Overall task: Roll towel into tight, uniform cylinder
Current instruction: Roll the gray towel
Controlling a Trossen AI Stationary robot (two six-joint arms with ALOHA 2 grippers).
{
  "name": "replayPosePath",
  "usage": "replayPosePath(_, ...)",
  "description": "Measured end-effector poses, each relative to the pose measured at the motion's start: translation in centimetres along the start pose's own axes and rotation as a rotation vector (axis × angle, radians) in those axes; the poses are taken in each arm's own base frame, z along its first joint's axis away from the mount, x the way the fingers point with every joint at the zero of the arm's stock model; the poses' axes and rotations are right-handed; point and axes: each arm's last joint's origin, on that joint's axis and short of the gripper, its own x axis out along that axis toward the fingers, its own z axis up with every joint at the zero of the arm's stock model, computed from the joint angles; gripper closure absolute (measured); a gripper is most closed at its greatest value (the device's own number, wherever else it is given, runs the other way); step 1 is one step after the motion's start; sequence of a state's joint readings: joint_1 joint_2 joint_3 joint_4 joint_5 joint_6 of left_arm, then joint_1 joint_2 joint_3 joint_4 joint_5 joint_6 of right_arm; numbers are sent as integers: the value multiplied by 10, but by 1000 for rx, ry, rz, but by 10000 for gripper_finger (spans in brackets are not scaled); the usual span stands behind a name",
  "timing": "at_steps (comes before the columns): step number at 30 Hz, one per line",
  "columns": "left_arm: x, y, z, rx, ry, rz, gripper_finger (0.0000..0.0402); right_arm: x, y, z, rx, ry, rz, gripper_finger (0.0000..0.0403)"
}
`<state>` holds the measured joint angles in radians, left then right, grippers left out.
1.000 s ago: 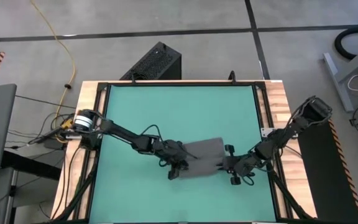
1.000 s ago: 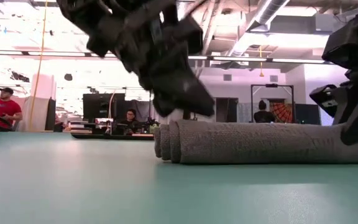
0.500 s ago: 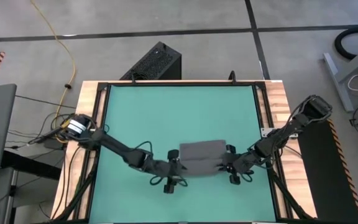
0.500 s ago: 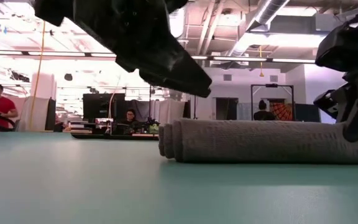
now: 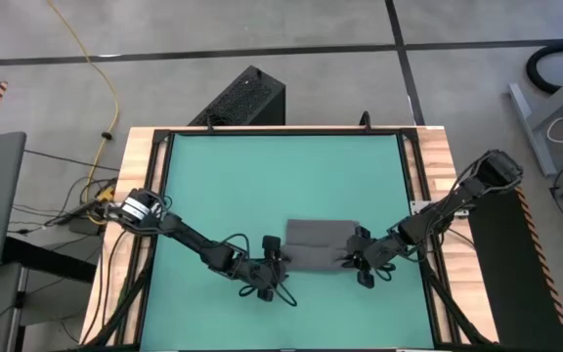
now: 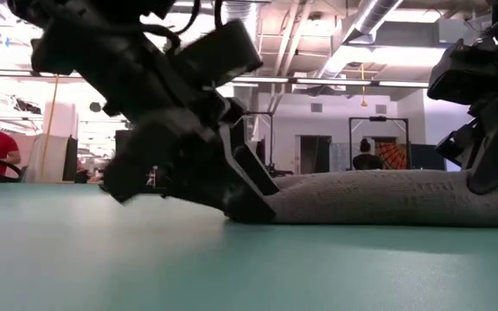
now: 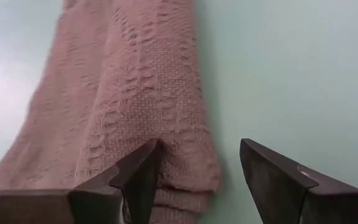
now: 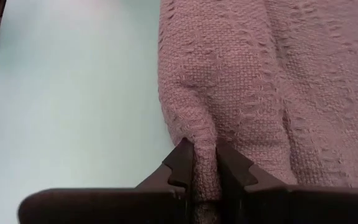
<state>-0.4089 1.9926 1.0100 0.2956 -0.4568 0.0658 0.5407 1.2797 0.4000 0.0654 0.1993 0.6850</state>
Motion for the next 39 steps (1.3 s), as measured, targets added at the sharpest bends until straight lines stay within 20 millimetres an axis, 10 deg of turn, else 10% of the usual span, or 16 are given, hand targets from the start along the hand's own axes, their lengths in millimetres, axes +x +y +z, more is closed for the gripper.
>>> replayPosePath(11, 16, -3, -20, 169, 90, 200, 194, -1, 6, -2, 21, 15, 51, 341)
replayPosePath(19, 24, 12, -32, 89, 189, 66, 319, -4, 16, -9, -7, -5, 63, 341)
replayPosePath(23, 28, 24, -17, -40, 179, -88, 386, -7, 24, -17, 31, 2, 77, 341)
replayPosePath(31, 24, 58, 39, -394, 275, -636, 391, -17, 42, -36, 196, -2, 107, 343)
replayPosePath(39, 18, 68, 65, -565, 297, -820, 393, -25, 50, -52, 292, -49, 71, 344)
